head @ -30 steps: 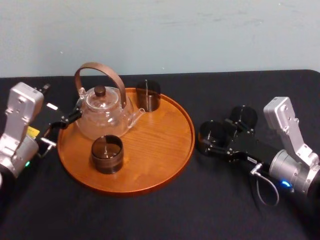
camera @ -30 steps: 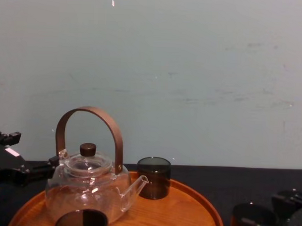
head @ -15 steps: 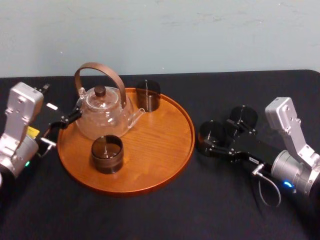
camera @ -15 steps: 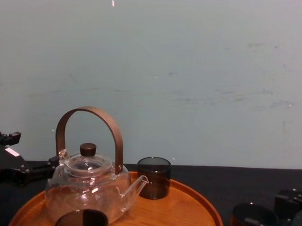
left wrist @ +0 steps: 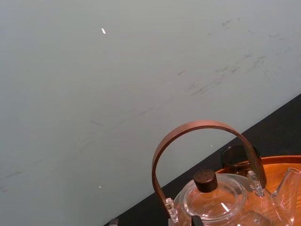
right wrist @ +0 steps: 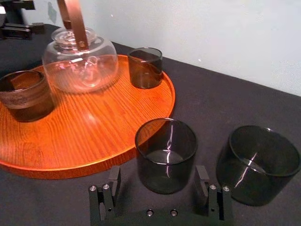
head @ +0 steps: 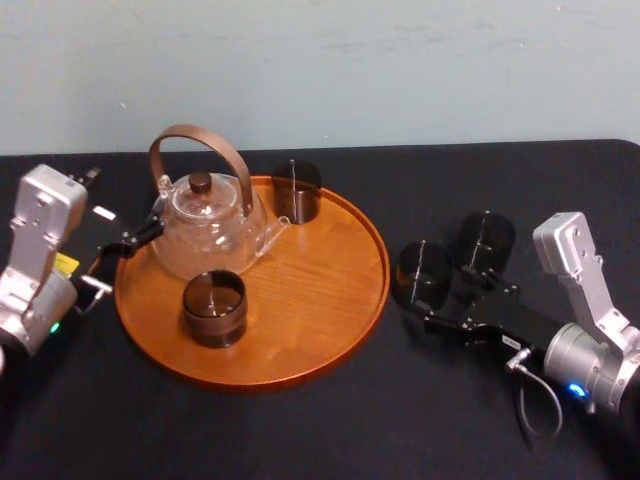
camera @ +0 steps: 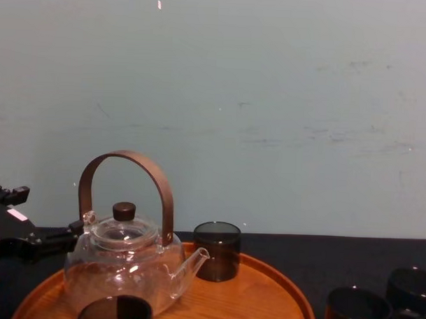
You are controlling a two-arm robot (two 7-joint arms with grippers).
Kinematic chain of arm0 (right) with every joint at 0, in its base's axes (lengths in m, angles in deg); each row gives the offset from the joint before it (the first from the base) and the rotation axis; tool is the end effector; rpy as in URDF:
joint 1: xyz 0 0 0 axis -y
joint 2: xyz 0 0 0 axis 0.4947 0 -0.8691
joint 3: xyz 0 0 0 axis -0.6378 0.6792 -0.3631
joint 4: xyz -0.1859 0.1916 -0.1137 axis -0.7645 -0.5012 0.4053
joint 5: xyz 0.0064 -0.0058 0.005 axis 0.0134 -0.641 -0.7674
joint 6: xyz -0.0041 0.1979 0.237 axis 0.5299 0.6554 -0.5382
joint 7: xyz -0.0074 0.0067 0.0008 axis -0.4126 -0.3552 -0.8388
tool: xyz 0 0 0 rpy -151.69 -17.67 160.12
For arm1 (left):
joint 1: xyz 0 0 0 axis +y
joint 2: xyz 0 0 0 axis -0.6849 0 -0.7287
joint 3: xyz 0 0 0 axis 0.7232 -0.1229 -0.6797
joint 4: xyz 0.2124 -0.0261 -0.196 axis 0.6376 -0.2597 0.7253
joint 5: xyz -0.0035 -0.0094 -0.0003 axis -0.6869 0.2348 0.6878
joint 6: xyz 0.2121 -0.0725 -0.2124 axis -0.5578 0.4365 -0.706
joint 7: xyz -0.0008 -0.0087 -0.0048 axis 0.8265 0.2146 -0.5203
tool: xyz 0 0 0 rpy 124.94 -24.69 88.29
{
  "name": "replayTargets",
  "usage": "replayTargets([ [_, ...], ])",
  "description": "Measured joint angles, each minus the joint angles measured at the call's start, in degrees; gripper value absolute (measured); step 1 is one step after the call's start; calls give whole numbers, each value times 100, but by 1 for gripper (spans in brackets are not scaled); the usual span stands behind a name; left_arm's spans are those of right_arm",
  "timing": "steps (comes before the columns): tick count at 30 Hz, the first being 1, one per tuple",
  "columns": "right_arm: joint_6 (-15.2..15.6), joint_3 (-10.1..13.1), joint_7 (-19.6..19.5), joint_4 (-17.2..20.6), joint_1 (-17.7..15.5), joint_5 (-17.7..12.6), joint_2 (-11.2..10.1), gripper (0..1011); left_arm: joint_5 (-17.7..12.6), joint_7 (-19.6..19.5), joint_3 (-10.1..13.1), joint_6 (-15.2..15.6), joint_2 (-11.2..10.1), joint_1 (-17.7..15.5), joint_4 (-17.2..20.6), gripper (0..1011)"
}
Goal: Pick up the glass from the table and place it on the tray.
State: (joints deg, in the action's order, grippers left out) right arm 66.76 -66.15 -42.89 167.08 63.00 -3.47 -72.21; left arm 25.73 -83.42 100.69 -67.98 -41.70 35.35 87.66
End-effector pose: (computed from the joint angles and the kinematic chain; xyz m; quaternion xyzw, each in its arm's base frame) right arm 0.3242 -0.0629 -0.3173 -0.1456 0.0626 -0.4387 0.8845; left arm 0.3580 0.0827 -0.3024 0.1415 -0.1324 0.5799 0.7913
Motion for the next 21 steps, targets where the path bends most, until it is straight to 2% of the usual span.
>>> replayTargets([
  [12,253,55,-26,-93,118,68,120,1002,0,0,0,0,0,0,0,1001],
  [21,598,12,82,-177,404,50,162,1002,0,0,0,0,0,0,0,1001],
])
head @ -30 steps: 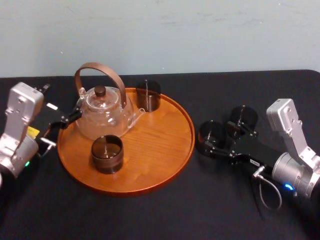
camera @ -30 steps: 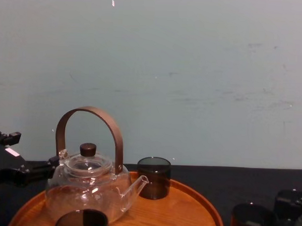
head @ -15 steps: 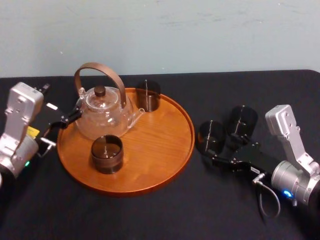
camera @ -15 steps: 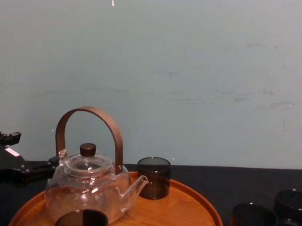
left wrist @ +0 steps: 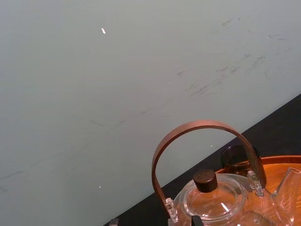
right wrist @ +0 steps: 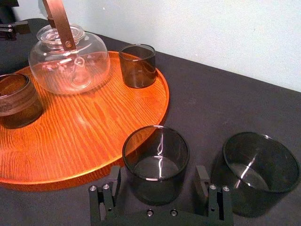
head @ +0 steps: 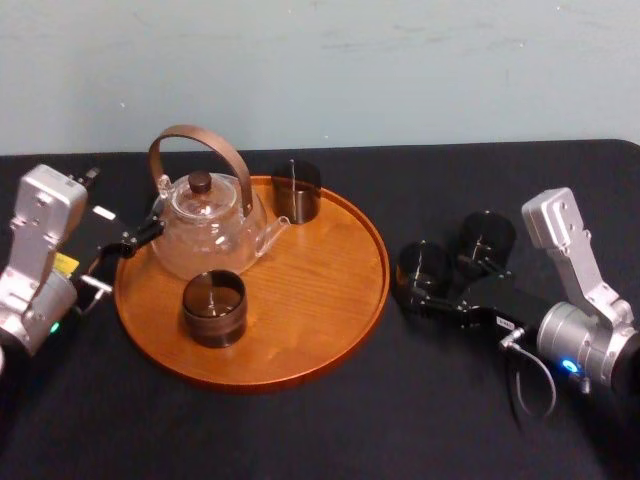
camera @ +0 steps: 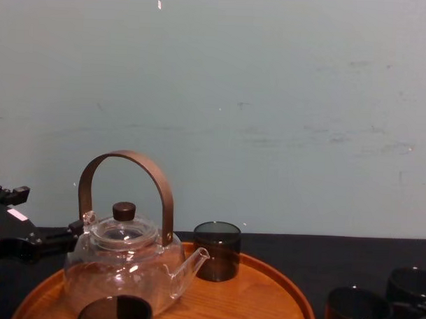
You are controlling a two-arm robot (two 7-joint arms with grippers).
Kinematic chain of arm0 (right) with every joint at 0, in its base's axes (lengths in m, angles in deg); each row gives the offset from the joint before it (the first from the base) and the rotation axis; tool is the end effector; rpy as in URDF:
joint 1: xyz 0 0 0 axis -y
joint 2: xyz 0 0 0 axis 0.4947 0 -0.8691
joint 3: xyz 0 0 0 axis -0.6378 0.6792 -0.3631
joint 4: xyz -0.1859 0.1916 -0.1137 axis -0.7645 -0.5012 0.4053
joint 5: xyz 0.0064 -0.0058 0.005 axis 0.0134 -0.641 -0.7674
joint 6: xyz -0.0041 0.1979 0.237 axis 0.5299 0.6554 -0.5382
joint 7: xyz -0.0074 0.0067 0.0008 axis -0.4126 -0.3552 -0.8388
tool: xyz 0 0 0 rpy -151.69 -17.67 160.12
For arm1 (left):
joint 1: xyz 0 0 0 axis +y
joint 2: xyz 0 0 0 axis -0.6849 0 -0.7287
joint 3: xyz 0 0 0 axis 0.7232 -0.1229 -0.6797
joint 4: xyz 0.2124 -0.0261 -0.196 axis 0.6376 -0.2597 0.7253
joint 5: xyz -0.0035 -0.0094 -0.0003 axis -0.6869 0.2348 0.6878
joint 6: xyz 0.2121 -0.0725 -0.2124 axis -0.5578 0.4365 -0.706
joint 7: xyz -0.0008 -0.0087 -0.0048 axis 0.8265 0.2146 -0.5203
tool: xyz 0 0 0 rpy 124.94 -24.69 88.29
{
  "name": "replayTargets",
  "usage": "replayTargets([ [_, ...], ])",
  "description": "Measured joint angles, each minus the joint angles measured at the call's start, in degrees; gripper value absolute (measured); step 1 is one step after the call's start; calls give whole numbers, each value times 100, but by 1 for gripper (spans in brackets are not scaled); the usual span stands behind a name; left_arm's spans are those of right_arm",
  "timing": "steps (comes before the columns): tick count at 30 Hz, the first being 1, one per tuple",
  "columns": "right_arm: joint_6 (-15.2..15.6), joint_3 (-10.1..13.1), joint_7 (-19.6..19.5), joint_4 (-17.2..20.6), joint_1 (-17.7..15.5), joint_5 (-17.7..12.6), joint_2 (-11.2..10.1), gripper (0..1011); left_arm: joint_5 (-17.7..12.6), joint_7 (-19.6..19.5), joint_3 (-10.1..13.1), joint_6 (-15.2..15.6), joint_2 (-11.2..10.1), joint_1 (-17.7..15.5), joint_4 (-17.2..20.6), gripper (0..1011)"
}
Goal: Pick up the glass from the table and place it on the tray.
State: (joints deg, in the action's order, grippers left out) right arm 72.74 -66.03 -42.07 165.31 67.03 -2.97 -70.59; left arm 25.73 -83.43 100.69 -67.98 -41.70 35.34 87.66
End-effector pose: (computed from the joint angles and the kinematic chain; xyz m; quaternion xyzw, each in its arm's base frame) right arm 0.3458 -0.0592 -0.3046 -0.1630 0.0847 -0.4410 0.8785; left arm 0.3581 0.0827 -0.3023 0.1415 -0.1325 0.5799 0.7913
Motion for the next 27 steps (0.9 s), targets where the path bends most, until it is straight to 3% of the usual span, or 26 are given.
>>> replayTargets([
  [13,226,-183,112,-395,451,-18,129,1002,0,0,0,0,0,0,0,1002],
  [27,259,-312,162,-653,663,-15,208,1002,0,0,0,0,0,0,0,1001],
])
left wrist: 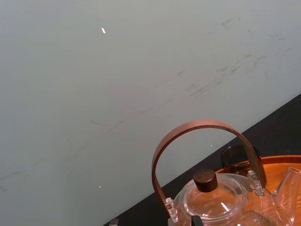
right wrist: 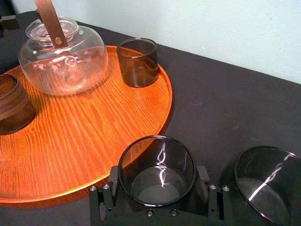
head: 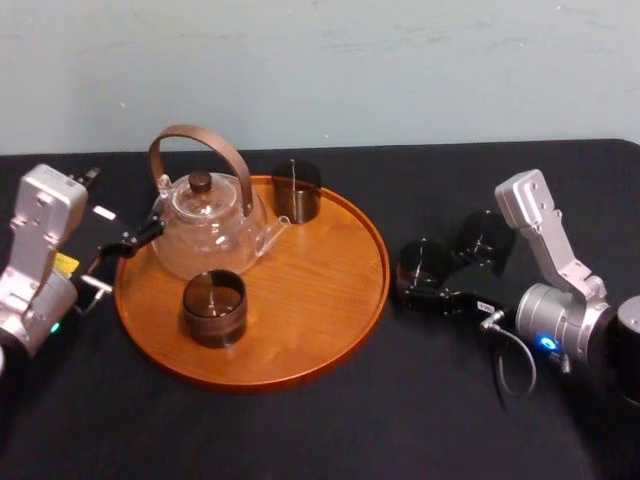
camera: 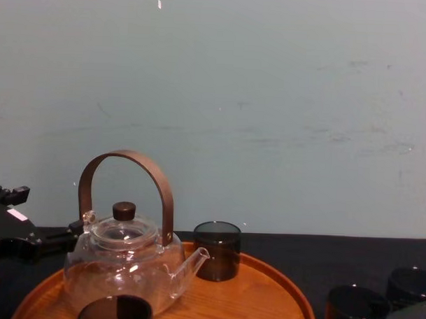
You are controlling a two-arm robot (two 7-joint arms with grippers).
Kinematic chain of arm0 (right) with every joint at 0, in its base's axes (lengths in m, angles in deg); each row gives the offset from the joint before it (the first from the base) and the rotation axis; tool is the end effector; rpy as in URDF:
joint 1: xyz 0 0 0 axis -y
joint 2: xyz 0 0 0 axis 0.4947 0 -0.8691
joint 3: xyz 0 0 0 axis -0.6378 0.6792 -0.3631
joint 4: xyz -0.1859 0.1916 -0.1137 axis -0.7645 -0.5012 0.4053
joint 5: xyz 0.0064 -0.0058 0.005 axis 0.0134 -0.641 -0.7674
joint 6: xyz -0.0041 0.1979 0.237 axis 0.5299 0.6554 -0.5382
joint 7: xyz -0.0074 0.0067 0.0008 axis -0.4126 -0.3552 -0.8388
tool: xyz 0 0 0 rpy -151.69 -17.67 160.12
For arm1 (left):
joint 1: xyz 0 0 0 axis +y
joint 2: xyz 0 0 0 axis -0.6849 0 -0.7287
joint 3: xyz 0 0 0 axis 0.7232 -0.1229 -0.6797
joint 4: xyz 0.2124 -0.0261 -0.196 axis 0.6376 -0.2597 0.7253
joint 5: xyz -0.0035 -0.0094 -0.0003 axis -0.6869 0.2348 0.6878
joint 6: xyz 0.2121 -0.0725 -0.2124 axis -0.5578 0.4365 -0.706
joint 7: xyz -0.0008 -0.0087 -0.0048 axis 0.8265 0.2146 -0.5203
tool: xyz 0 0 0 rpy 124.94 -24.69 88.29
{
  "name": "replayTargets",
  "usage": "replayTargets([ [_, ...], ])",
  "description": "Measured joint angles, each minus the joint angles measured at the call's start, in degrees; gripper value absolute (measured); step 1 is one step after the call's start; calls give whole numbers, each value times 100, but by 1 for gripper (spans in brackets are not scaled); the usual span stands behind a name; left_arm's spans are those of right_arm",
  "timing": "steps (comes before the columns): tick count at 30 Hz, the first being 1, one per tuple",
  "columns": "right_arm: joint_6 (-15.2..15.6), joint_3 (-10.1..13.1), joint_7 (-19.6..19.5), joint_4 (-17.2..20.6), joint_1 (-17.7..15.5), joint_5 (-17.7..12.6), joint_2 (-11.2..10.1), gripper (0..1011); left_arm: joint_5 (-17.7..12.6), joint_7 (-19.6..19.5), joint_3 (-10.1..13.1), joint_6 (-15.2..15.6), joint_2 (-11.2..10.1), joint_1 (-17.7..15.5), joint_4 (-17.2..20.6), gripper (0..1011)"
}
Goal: Pick up the glass from the table and place it on the tray.
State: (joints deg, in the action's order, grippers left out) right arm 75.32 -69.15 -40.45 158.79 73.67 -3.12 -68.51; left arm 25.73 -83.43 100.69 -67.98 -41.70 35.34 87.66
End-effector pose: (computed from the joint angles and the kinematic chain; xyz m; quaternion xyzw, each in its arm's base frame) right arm 0.3756 -0.0496 -0.3049 -0.1775 0.1056 -0.4280 0.8799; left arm 0.3581 0.0827 -0.3023 0.1415 -0.1325 0.5799 0.7913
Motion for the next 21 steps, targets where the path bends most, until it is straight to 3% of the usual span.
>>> replayTargets([
  [18,-4,-48,22,-80,68,1,29,1002,0,0,0,0,0,0,0,1001],
  [21,-6,-47,22,-76,67,2,27,952,0,0,0,0,0,0,0,1001],
])
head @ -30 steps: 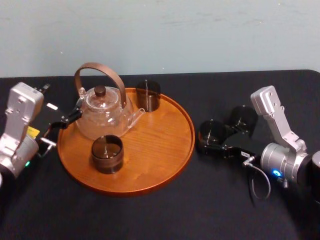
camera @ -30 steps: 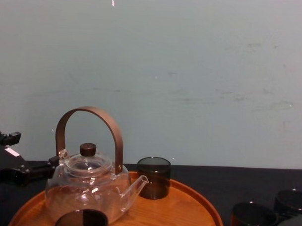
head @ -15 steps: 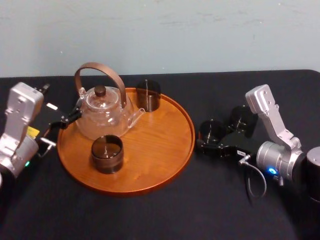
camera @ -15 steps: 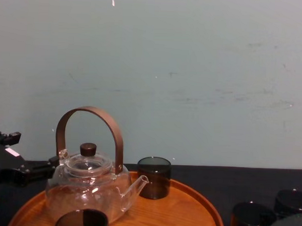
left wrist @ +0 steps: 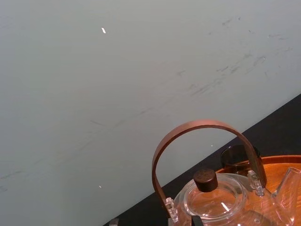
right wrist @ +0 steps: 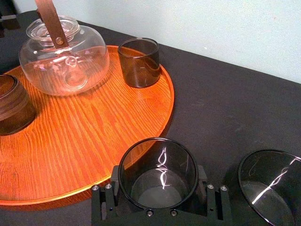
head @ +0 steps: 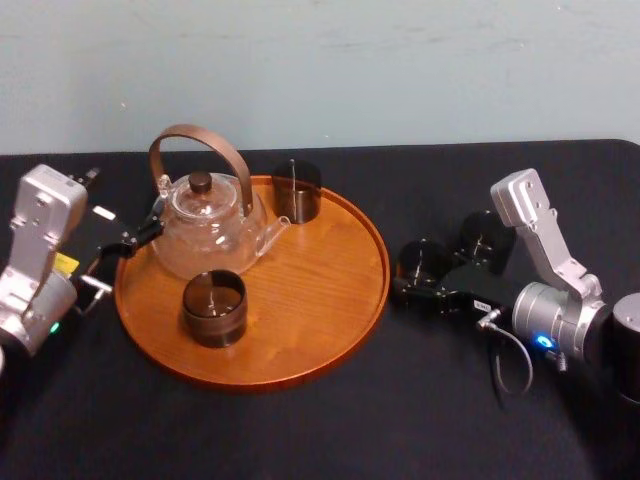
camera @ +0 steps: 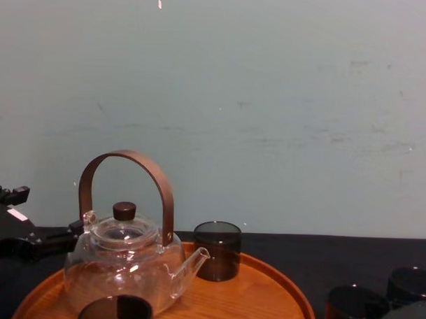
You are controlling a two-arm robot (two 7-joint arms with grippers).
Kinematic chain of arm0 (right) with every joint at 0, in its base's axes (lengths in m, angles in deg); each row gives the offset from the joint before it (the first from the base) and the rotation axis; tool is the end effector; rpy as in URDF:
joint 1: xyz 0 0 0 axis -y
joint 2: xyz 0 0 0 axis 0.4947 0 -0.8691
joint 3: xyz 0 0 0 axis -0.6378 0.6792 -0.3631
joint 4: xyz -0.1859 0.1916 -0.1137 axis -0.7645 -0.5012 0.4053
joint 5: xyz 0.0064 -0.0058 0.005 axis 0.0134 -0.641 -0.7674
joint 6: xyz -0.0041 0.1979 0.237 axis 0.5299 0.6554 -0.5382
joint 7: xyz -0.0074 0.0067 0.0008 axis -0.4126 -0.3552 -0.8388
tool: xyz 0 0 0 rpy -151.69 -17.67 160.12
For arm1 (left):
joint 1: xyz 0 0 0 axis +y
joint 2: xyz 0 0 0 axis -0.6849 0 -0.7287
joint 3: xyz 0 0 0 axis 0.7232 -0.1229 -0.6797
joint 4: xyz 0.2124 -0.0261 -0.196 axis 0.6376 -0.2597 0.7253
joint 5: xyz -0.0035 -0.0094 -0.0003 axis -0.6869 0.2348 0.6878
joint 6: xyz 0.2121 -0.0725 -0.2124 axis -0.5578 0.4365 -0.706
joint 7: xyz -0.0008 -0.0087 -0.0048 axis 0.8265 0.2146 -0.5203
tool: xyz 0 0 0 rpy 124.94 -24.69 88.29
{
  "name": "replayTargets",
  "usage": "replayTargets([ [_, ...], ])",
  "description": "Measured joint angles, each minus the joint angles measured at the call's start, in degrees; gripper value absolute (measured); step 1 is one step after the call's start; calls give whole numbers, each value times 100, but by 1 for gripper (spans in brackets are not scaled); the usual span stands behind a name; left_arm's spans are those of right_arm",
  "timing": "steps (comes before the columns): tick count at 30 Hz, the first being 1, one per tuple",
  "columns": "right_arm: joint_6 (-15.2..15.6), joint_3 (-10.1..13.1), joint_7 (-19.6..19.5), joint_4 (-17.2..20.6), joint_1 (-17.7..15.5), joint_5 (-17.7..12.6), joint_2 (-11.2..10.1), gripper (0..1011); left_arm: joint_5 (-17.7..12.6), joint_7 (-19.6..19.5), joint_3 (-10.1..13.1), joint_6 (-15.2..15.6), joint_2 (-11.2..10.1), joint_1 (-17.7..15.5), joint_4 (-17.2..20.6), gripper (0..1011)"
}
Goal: Pick up the glass from the table and place it on the tray.
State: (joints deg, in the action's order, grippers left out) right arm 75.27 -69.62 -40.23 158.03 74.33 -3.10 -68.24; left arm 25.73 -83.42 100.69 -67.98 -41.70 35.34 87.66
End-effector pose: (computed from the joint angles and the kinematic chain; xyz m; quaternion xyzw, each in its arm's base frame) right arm 0.3784 -0.0477 -0.3057 -0.1783 0.1065 -0.4252 0.8809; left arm 0.3581 0.0827 -0.3023 0.1415 -0.1325 0.5800 0.7912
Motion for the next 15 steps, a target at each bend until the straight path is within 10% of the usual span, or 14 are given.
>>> replayTargets([
  [15,-2,8,-5,9,-7,1,-4,909,0,0,0,0,0,0,0,1001],
])
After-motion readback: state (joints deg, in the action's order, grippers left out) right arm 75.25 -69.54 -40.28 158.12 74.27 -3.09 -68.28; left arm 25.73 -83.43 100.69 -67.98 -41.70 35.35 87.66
